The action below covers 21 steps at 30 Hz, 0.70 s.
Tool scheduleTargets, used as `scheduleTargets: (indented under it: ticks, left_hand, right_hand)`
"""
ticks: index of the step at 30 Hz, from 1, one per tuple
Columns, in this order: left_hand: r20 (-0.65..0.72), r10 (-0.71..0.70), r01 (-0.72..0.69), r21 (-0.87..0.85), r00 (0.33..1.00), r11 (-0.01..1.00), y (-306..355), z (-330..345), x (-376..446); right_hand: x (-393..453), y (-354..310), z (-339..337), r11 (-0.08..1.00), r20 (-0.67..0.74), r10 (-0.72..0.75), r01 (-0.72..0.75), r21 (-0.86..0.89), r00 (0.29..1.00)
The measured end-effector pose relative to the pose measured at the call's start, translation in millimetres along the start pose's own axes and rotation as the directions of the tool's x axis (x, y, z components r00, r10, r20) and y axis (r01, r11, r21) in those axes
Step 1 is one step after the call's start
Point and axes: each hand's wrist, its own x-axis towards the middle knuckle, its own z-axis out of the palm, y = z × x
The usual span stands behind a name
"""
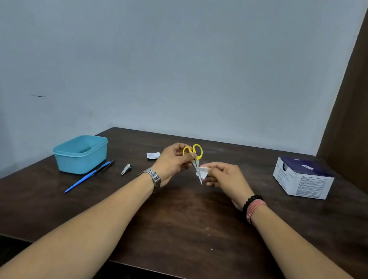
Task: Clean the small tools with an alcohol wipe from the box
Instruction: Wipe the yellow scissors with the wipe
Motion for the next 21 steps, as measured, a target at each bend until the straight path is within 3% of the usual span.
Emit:
scheduleTargets:
  ticks: [6,14,21]
  left_hand:
    - [0.025,-0.016,0.019,-0.092,1.000,0.996,-2,6,0]
    - [0.035,0.053,-0.054,0.012,0.998,0.998,-12,16,3]
    - [-0.060,0.079,-0.078,0.019,0.995,0.997,-9,16,5]
  right_hand:
    - [-1,0,-4,0.998,0.044,0.039,-0.041,0.047,0.998]
    - [-2,0,-5,1.000,0.025,0.028,-0.027,-0.014,0.999]
    - [0,0,-6,0.998,0.012,0.020,-0.019,-0.064,1.000]
